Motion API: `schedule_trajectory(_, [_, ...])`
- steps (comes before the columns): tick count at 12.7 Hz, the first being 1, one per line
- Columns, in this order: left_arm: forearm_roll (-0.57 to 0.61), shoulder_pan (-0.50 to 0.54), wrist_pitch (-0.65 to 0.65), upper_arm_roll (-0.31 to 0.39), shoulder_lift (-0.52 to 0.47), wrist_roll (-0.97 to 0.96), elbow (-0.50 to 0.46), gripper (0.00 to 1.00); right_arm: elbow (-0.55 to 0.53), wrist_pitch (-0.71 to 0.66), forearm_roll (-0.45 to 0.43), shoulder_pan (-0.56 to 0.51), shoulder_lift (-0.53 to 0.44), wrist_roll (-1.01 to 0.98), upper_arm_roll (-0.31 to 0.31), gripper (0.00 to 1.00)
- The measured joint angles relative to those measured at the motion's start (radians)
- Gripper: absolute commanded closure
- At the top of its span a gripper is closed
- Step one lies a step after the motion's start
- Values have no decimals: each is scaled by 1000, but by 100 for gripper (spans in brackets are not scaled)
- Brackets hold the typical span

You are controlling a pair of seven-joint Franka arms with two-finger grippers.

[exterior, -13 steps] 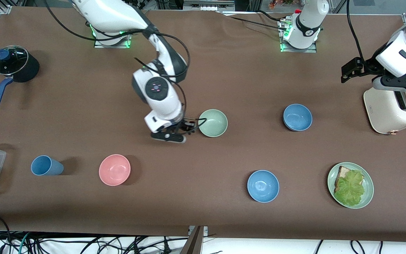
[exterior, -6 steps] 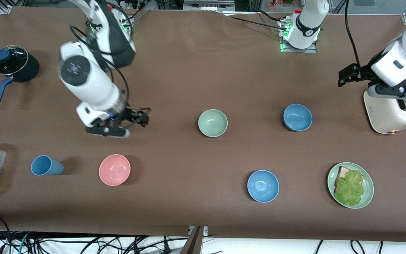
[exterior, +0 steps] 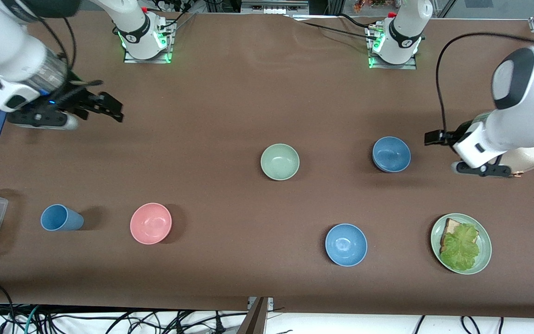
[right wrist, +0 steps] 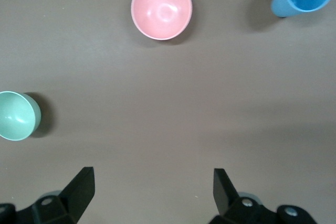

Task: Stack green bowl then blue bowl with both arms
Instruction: 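Lower the left gripper onto the blue bowl rim and grasp it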

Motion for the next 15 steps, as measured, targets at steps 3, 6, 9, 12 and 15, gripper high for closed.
schedule_trajectory(3, [0,14,224,0,3,58,-182,0,27,-33,0,-5,0,-36,-27,0])
schedule_trajectory(6, [1,17,484,0,5,85,-375,0,56,-51,-1,-135,19,-99,73,0])
schedule_trajectory(9, [4,16,639,-2,43,96,-490,0,68,-53,-1,-354,39,-125,256,0])
schedule_trajectory(12, [33,16,672,-2,84,99,-492,40,74,-104,-1,-369,46,-126,265,0])
schedule_trajectory(15, [34,18,683,0,98,99,-492,99,92,-125,-1,-348,46,-126,226,0])
